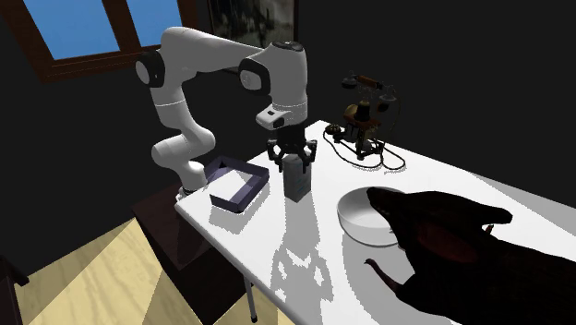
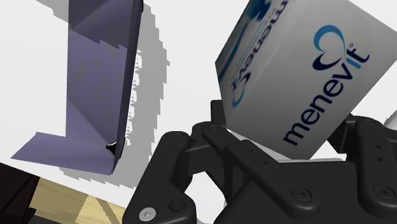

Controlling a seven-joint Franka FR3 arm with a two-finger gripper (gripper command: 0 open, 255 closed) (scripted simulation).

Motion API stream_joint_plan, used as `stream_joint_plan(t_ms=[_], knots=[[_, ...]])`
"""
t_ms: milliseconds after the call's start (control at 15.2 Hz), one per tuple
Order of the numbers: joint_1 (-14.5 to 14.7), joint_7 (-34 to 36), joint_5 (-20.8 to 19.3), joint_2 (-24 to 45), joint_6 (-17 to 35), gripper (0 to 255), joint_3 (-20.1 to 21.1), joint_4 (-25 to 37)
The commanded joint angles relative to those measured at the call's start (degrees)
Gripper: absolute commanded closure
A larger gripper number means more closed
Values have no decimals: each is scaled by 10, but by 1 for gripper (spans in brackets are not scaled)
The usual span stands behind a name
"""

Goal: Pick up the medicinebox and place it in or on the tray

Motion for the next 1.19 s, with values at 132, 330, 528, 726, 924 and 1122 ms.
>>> stream_joint_plan(t_ms=[132,330,528,726,924,1122], knots=[[0,0,0,0,0,255,0,0],[0,0,0,0,0,255,0,0],[0,1,-1,2,-15,255,0,17],[0,2,-2,6,-39,255,0,45],[-1,3,-4,12,-63,255,0,75],[-1,5,-5,19,-88,255,1,106]])
